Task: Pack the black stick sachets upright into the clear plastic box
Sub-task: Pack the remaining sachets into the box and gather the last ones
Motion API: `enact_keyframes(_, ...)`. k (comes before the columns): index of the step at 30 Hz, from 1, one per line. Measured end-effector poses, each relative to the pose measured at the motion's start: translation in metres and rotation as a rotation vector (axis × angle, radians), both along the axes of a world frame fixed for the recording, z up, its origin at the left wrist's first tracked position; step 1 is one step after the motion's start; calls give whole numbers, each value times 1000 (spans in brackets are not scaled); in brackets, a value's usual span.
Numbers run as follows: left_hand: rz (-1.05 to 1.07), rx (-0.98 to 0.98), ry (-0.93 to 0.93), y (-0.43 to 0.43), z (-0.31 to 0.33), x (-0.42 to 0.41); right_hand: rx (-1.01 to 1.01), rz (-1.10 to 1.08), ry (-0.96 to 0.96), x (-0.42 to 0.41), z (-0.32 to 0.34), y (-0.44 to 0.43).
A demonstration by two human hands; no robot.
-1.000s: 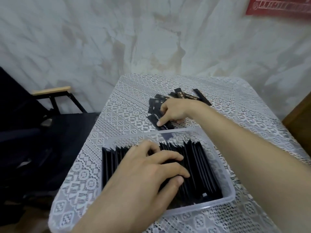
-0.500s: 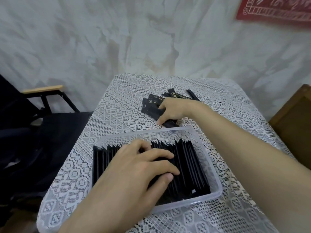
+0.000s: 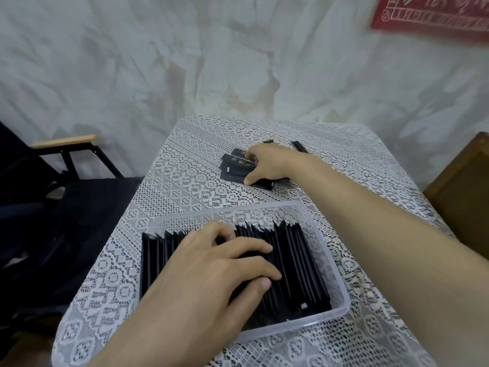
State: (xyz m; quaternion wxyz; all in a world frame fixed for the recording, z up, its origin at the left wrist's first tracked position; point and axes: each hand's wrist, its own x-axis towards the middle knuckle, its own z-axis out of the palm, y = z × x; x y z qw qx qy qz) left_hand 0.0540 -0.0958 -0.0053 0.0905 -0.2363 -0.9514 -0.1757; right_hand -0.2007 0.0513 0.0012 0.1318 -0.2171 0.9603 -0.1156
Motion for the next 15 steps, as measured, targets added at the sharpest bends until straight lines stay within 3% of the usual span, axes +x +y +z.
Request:
enact_keyframes(12,-10,18,-57,-1,2,2,-79,-6,-61,15,-2,14)
enact_keyframes(15,-17,6,-71,-1,3,2,-226,-37,-77,26,5,30)
